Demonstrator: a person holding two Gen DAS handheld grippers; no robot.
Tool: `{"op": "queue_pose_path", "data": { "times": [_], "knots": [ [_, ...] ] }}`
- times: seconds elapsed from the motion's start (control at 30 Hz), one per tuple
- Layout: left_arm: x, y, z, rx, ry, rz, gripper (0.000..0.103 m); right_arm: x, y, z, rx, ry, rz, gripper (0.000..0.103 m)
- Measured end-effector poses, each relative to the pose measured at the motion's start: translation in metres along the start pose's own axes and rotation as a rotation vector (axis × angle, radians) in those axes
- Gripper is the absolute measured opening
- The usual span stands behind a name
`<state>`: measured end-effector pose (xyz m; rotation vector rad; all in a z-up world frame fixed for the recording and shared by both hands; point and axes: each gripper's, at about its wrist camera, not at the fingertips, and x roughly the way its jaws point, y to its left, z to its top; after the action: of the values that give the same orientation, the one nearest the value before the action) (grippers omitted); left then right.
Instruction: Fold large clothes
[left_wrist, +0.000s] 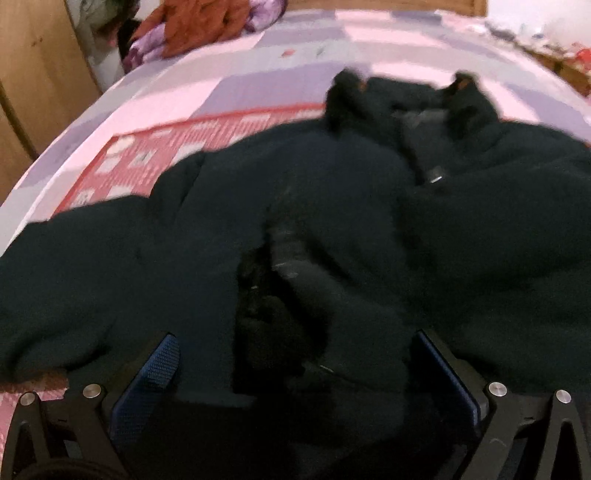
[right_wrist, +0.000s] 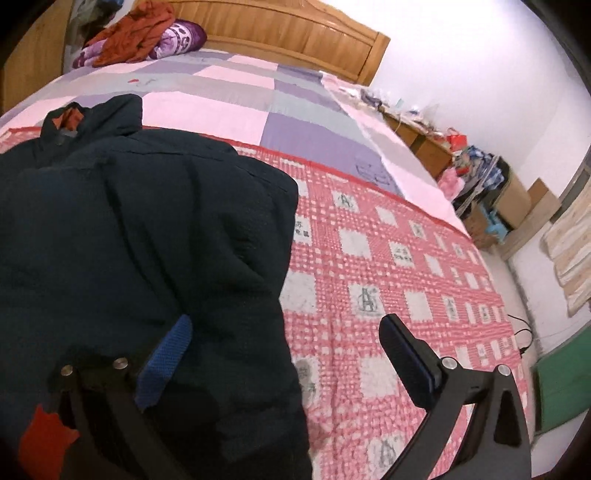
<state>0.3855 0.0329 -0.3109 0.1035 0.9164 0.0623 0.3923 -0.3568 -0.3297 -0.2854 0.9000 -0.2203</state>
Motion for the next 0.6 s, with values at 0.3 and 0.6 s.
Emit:
{"op": "queue_pose_path", "data": {
  "times": [0.3,0.6],
  "knots": [
    [-0.007,0.005,-0.003,-0.061,0.0,0.024,0.103,-0.021,-0.006,0.016,0.074,-0.001,-0.02,0.103],
    [0.015,-0.064,0.08,-0.073,-0.01,-0.116,0.103,-0.051,0.12,0.09,-0.197,-0.143,0.278,0.103]
  ]
}}
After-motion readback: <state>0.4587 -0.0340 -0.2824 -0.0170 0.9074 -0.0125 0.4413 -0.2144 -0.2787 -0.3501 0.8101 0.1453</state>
